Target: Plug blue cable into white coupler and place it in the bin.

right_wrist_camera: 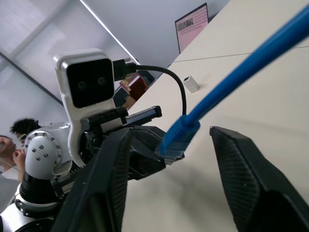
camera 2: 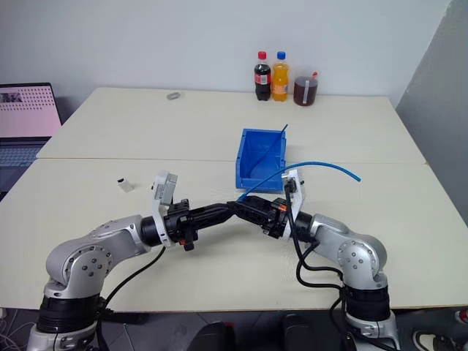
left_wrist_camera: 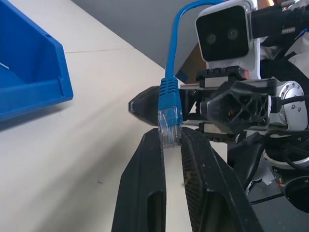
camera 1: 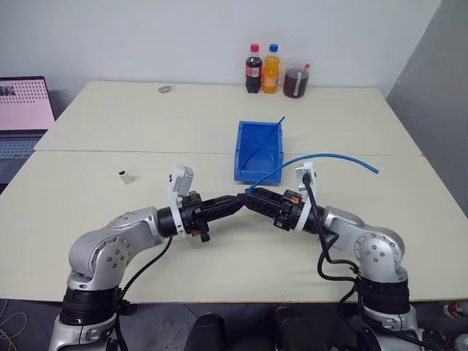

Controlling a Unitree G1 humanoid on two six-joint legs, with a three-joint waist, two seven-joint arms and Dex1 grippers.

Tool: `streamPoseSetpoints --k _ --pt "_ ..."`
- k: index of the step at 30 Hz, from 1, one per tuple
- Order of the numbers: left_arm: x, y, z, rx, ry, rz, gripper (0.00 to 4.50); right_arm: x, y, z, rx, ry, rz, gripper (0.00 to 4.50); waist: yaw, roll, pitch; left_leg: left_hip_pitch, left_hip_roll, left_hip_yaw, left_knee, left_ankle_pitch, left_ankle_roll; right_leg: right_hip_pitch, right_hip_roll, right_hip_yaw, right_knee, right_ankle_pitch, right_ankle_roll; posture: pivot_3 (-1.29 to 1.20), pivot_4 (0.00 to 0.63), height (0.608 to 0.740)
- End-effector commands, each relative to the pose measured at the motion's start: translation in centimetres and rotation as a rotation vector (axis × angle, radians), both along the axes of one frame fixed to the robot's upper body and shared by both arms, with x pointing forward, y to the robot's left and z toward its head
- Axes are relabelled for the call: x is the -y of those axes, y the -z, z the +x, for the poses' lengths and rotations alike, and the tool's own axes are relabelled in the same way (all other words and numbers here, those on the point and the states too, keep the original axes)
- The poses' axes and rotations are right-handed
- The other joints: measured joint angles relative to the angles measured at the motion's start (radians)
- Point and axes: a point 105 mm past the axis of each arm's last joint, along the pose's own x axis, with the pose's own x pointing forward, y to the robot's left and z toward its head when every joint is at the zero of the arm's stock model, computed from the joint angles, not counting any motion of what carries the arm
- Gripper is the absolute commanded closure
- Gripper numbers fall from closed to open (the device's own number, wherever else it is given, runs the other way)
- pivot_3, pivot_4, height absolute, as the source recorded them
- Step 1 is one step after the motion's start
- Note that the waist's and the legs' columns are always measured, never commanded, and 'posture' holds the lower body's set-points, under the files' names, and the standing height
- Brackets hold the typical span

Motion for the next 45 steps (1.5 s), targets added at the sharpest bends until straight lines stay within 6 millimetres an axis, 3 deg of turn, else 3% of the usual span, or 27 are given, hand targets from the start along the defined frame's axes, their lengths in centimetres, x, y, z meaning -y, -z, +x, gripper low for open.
streamPoseSetpoints --k 1,8,17,19,24,29,35,38,43,45 --pt "0.2 -0.9 -0.7 0.044 0.03 -0.003 4.3 -0.1 -1.7 -0.2 0.045 -0.021 0.052 2.81 0.0 0.0 0.0 0.0 0.0 0.0 0.0 0.0 0.0 0.0 0.0 0.0 0.0 0.0 0.0 0.0 0.15 0.74" --pt "0.0 -0.7 -0.8 0.038 0.027 0.001 4.3 -0.1 -1.8 -0.6 0.036 -0.046 0.062 4.28 0.0 0.0 0.0 0.0 0.0 0.0 0.0 0.0 0.0 0.0 0.0 0.0 0.0 0.0 0.0 0.0 0.15 0.74" --pt "0.0 -0.5 -0.4 0.041 0.012 0.011 4.3 -0.2 -1.5 -1.0 0.036 -0.067 0.043 4.37 -0.001 0.0 0.0 0.0 0.0 0.0 -0.001 0.0 0.0 -0.001 0.0 0.0 0.0 0.0 0.0 0.0 0.15 0.74" --pt "-0.1 -0.3 -0.3 0.042 0.006 0.027 3.6 -0.2 -1.4 -1.1 0.039 -0.068 0.037 4.37 -0.001 0.0 0.0 0.0 0.0 0.0 -0.001 0.0 0.0 -0.001 0.0 0.0 0.0 0.0 0.0 0.0 0.15 0.74" --pt "-0.3 0.2 -0.4 0.05 -0.001 0.061 2.74 -0.2 -1.2 -0.9 0.049 -0.062 0.024 4.37 0.0 0.0 0.0 -0.001 0.0 0.001 -0.001 0.0 0.0 -0.001 0.0 0.001 0.0 0.0 0.0 0.0 0.15 0.74" --pt "-0.8 0.5 -0.5 0.062 -0.023 0.086 1.59 -0.1 -1.1 -0.7 0.057 -0.054 0.018 4.37 -0.001 0.0 0.0 -0.001 0.0 0.001 -0.001 0.0 0.0 -0.002 0.0 0.001 -0.001 0.0 0.0 0.0 0.15 0.74" --pt "-2.7 1.9 -1.7 0.065 -0.082 0.18 0.34 0.1 -0.9 -0.1 0.07 -0.024 0.01 4.37 -0.005 0.0 0.001 -0.001 0.0 0.001 -0.002 0.0 0.0 -0.002 0.0 0.001 -0.001 0.0 -0.001 0.0 0.15 0.74" --pt "-4.9 2.8 -1.0 0.078 -0.246 0.232 0.0 0.4 -0.7 0.2 0.075 -0.003 0.001 4.37 -0.016 0.0 0.001 -0.001 0.001 0.002 -0.002 0.0 0.0 -0.003 -0.002 0.002 -0.001 -0.001 -0.001 0.0 0.15 0.74" --pt "-9.9 4.4 2.3 0.141 -0.723 0.4 0.0 0.7 -0.1 0.4 0.085 0.005 -0.033 4.37 -0.014 0.0 0.002 -0.001 0.001 0.0 -0.002 0.0 0.0 -0.003 -0.003 0.001 -0.001 -0.001 -0.001 0.0 0.15 0.74" --pt "-12.8 4.8 3.5 0.14 -0.997 0.476 0.0 0.7 0.1 0.6 0.087 0.007 -0.042 4.37 -0.013 0.0 0.002 -0.001 0.001 0.001 -0.002 0.0 0.0 -0.003 -0.003 0.002 -0.001 -0.001 -0.001 0.0 0.15 0.74"
